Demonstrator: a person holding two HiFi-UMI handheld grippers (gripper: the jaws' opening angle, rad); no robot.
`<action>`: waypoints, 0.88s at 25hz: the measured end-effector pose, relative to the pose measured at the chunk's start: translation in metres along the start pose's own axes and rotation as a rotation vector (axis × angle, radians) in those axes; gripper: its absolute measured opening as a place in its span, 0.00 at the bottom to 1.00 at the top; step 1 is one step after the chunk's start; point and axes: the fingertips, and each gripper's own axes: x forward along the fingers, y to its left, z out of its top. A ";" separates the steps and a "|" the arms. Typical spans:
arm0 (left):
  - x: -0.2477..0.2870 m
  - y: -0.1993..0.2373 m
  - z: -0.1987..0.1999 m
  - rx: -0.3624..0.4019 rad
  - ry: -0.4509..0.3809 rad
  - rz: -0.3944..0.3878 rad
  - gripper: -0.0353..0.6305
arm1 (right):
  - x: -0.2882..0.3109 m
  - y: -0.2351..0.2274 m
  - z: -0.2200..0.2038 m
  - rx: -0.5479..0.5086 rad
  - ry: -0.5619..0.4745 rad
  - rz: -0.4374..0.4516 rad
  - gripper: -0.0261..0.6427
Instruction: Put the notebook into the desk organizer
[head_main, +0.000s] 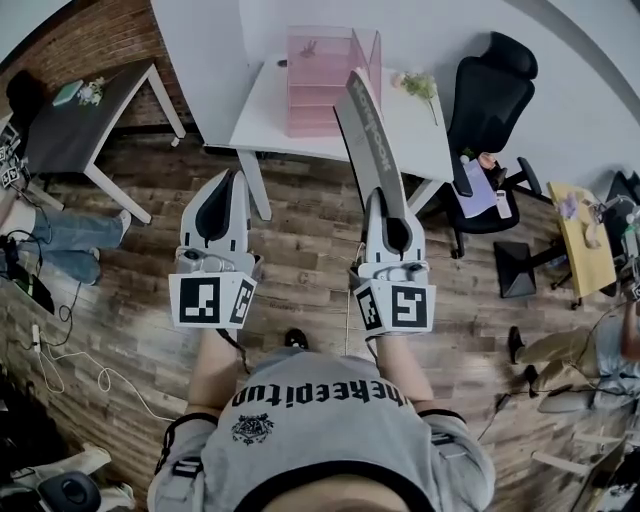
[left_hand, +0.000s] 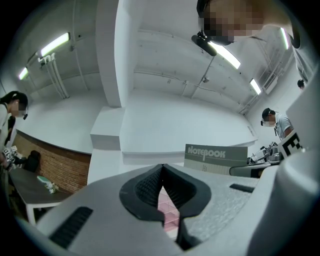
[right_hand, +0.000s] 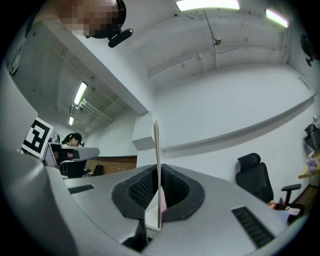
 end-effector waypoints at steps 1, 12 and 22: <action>0.004 0.005 -0.003 -0.002 0.000 -0.006 0.06 | 0.005 0.001 -0.003 0.000 -0.001 -0.007 0.05; 0.031 0.045 -0.039 -0.049 0.028 -0.034 0.06 | 0.044 0.010 -0.027 -0.019 0.028 -0.054 0.05; 0.074 0.067 -0.062 -0.057 0.038 -0.032 0.06 | 0.092 -0.006 -0.048 -0.018 0.046 -0.060 0.05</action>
